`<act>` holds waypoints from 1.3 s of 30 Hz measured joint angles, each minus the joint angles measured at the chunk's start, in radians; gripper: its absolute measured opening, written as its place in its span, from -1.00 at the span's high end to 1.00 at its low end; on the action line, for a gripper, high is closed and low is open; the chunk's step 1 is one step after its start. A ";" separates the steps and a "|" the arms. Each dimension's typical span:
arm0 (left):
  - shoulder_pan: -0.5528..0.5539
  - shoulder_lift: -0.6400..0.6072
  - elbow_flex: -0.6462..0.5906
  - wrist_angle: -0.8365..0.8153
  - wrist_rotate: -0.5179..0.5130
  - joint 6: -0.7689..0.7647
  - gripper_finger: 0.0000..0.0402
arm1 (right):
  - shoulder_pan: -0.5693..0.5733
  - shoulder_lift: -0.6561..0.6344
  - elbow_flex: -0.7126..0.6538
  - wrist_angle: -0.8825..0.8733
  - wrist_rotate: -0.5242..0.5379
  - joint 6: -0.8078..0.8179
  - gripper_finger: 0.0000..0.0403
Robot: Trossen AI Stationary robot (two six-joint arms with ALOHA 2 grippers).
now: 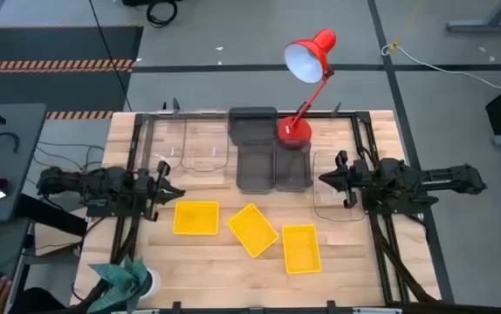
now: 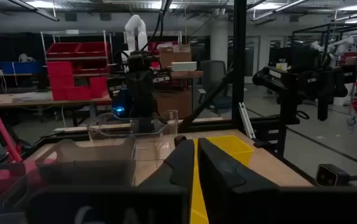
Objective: Stack baskets by color
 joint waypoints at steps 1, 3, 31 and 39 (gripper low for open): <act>0.000 0.000 0.000 0.000 0.000 0.000 0.87 | 0.000 0.000 0.000 0.000 0.000 0.000 0.90; 0.000 0.000 0.000 0.000 0.000 0.000 0.87 | 0.000 0.000 0.000 0.000 0.000 0.000 0.90; 0.000 0.000 0.000 0.000 0.000 0.000 0.83 | 0.000 0.000 0.000 0.000 0.000 0.000 0.90; 0.000 0.000 0.000 0.000 0.000 0.000 0.87 | 0.000 0.000 0.000 0.000 0.000 0.000 0.90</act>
